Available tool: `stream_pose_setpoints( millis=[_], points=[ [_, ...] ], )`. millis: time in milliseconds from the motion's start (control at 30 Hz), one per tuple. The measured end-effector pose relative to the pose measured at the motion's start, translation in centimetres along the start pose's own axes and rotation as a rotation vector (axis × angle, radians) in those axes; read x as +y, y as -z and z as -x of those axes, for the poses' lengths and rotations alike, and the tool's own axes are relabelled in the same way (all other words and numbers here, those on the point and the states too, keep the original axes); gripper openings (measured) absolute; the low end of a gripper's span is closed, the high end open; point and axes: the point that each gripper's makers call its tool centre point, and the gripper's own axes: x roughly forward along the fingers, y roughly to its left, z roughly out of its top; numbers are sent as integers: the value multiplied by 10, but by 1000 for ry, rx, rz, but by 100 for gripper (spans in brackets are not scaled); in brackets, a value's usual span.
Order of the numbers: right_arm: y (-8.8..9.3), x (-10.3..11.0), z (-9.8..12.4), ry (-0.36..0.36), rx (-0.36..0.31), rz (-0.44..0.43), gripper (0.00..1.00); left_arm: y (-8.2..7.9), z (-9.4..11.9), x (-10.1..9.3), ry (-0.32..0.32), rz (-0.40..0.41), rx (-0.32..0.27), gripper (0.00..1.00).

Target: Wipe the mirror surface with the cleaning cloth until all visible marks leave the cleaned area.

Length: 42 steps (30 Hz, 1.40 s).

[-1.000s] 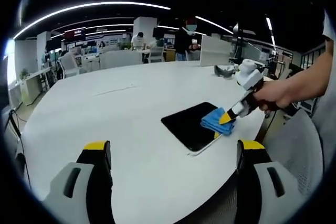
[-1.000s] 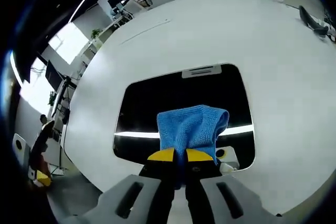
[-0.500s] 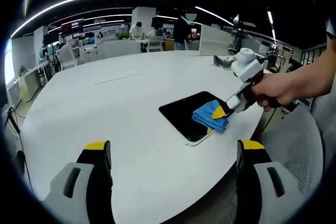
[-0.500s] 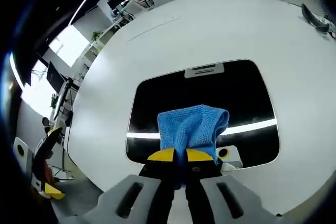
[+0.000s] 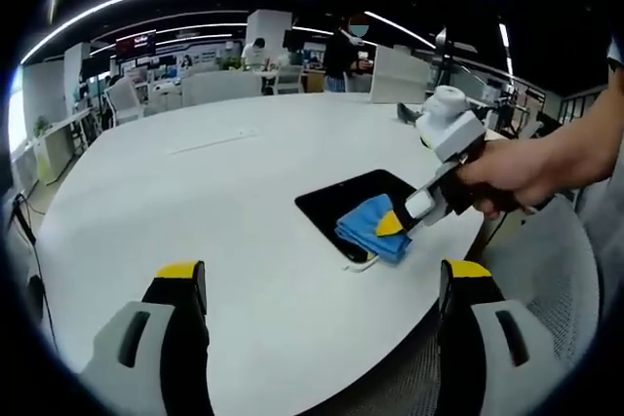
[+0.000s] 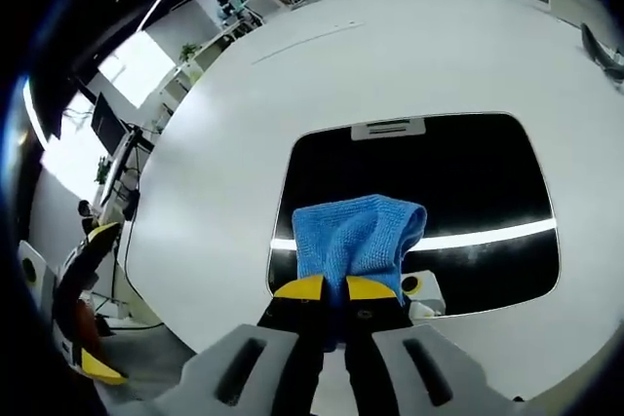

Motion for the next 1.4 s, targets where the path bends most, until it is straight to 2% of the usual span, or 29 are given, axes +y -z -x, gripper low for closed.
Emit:
stream_pose_setpoints(
  millis=[200,500,600,800,867,1133,1400],
  points=[
    [-1,16,-7,-19,5,-4,1,4,-1,-3,20,17,24,99],
    [1,39,-18,-43,6,-17,1,7,2,3,-17,10,33,97],
    [1,44,-20,-35,5,14,1,6,3,2,-16,8,29,97],
    [3,41,-17,-59,1,20,1,3,5,3,-24,-3,3,97],
    [2,41,-17,-69,1,-14,1,1,5,2,-25,0,-1,97],
    [1,40,-17,-54,10,2,1,3,5,1,-20,11,2,99],
    [-14,36,-24,-38,-4,13,0,2,6,3,-24,21,-2,99]
  ],
)
